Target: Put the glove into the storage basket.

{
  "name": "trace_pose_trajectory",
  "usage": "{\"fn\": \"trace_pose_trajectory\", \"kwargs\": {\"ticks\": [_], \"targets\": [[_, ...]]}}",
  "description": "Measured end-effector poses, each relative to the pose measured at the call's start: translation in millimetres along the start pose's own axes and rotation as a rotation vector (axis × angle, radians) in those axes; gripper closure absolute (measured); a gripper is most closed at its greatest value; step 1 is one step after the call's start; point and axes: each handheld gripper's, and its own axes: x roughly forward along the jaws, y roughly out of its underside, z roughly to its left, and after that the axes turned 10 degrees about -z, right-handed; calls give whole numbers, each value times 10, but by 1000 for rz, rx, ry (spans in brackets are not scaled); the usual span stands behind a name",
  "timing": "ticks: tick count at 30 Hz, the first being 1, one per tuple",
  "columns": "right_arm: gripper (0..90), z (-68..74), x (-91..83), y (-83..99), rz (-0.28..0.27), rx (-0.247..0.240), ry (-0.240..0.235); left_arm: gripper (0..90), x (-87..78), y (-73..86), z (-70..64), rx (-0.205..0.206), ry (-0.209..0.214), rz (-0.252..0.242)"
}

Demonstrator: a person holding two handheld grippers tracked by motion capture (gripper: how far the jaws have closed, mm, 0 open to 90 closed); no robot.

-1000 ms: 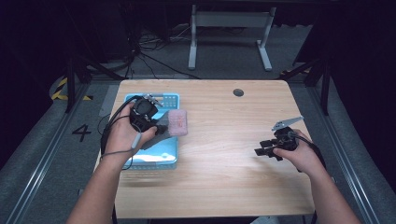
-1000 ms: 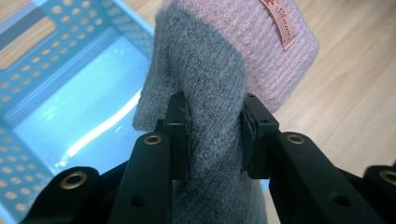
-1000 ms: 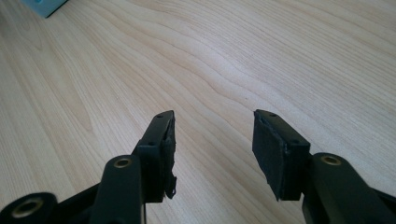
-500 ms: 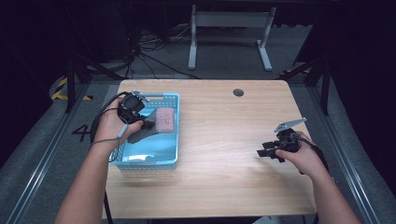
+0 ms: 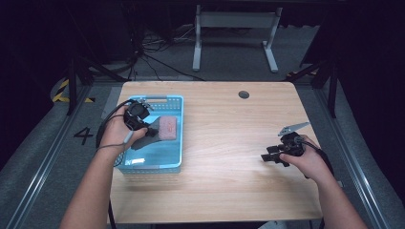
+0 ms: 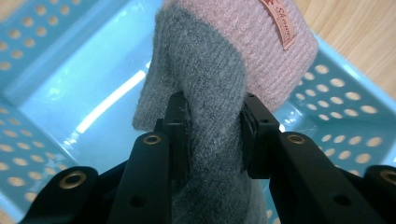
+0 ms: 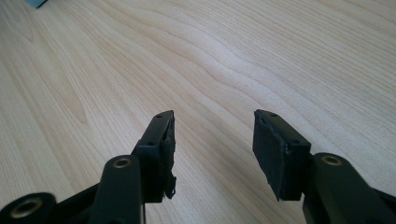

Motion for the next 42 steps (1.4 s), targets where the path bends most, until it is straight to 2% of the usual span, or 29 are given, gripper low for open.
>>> {"fn": "trace_pose_trajectory", "kwargs": {"ticks": [4, 12, 18, 33, 42], "targets": [[496, 13, -2, -4, -1, 0, -7, 681, 106, 49, 49, -25, -1, 22], [494, 7, 1, 2, 1, -3, -6, 678, 185, 86, 144, -18, 6, 50], [492, 12, 13, 3, 2, -3, -7, 675, 256, 119, 176, -35, 16, 54], [491, 14, -1, 8, -6, 0, -8, 669, 422, 164, 240, -59, 6, 111], [489, 14, -7, 16, -4, 2, -9, 656, 487, 204, 288, -73, 2, 120]]}}
